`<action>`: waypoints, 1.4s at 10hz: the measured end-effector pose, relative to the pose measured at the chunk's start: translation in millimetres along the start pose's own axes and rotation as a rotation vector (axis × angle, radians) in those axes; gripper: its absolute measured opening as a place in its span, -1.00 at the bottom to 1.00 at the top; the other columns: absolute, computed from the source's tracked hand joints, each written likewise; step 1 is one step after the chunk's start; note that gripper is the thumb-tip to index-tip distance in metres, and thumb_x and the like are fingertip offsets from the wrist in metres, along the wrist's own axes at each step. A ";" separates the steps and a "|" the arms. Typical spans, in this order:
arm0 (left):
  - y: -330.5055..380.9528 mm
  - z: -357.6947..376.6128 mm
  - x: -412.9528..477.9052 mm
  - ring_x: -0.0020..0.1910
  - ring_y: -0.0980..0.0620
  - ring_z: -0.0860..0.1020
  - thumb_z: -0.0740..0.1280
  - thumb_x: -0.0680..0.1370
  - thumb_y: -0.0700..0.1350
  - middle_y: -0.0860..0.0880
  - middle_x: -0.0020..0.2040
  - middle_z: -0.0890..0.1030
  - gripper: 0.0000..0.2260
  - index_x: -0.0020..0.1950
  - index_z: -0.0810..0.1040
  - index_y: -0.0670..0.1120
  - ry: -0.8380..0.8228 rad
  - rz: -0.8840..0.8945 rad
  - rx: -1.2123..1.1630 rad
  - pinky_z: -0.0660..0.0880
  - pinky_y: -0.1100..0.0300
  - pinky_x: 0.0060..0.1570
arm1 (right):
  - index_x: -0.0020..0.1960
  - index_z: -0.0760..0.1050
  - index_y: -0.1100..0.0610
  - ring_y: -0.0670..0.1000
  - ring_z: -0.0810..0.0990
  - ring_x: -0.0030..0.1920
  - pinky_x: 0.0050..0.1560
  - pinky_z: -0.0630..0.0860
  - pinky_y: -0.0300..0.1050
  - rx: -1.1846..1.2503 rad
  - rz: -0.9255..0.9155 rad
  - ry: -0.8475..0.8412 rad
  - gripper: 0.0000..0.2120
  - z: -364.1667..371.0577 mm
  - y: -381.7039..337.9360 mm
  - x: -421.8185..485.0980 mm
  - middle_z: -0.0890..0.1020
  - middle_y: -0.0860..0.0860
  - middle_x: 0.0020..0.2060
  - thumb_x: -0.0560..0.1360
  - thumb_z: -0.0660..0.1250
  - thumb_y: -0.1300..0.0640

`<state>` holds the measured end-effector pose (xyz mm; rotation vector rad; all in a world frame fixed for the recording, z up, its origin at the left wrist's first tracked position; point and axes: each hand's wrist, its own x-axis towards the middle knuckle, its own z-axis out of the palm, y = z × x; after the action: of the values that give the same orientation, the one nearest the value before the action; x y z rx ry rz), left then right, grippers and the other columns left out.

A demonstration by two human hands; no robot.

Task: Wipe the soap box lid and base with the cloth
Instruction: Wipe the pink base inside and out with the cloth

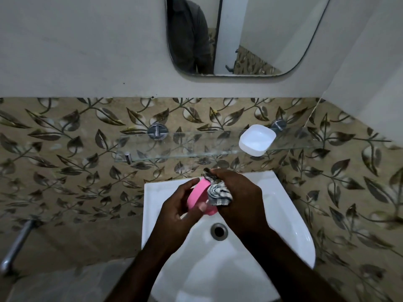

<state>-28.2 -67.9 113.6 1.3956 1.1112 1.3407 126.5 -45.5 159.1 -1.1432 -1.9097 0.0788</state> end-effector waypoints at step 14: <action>-11.2 -7.0 12.8 0.00 -0.12 0.64 0.28 0.44 -0.21 -0.07 -0.06 0.67 -0.77 0.02 0.63 -0.22 -0.029 -0.026 0.468 0.53 0.20 0.00 | 0.12 0.63 0.27 0.12 0.53 0.23 0.38 0.31 -0.07 0.074 -0.241 -0.214 -0.63 21.2 -3.2 -18.9 0.66 0.17 0.12 0.34 0.36 0.20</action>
<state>-35.3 -52.9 105.6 1.7168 1.4817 1.0764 112.8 -53.7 135.4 -0.8772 -2.2018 0.1430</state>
